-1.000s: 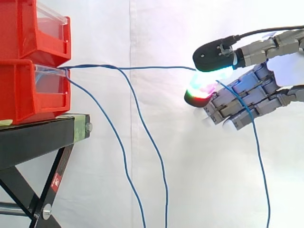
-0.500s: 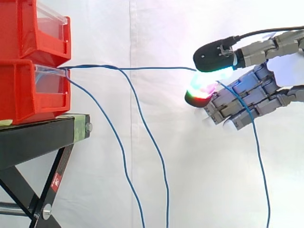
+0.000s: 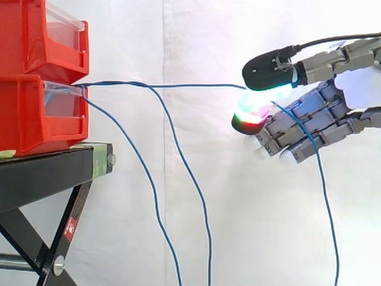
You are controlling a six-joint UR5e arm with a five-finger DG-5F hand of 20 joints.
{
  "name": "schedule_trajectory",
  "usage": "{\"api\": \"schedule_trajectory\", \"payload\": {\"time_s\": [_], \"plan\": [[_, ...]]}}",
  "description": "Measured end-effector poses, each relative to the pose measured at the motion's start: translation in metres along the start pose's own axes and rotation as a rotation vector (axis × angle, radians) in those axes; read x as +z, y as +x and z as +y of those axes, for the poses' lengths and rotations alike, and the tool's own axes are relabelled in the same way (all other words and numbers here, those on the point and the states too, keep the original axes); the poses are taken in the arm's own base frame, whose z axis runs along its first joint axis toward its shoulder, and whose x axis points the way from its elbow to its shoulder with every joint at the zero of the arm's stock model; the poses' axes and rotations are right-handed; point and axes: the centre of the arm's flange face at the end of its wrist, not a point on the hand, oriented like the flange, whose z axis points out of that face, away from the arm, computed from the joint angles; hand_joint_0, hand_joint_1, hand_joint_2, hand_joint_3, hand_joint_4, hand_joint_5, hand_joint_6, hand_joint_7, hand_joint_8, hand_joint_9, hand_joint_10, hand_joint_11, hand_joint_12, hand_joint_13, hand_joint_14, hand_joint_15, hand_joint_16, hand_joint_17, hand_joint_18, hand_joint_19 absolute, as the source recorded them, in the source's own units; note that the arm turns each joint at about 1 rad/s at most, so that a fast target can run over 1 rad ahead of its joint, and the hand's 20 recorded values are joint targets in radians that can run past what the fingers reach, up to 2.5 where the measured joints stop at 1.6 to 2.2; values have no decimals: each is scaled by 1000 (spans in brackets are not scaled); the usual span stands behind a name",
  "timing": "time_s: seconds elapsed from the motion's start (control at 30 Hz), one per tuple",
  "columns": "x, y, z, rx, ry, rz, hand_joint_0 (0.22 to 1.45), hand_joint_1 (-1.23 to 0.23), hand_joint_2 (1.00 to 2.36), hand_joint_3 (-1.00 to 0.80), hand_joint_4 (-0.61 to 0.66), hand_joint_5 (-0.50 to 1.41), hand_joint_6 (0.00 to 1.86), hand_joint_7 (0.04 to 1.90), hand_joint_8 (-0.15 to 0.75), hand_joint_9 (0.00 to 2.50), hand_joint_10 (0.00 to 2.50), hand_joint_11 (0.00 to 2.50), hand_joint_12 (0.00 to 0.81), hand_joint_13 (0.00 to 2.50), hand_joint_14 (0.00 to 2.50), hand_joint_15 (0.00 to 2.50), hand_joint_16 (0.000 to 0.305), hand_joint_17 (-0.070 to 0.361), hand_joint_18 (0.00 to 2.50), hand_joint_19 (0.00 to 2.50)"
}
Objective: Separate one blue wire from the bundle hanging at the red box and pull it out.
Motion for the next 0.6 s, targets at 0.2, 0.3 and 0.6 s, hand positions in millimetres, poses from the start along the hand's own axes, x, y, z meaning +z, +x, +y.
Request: {"api": "schedule_trajectory", "payload": {"time_s": [0.2, 0.3, 0.6], "plan": [[0, 0, 0, 0, 0, 0, 590, -770, 1028, 127, -136, -115, 786, 1340, 247, 490, 8, 298, 365, 301, 14, 345, 50, 113, 309, 484], [0, 0, 0, 0, 0, 0, 591, -770, 1028, 122, -140, -116, 788, 1323, 245, 480, 8, 295, 366, 303, 13, 344, 50, 113, 309, 492], [0, 0, 0, 0, 0, 0, 588, -767, 1029, 127, -139, -116, 786, 1338, 240, 455, 7, 276, 361, 301, 13, 348, 50, 112, 308, 493]]}}
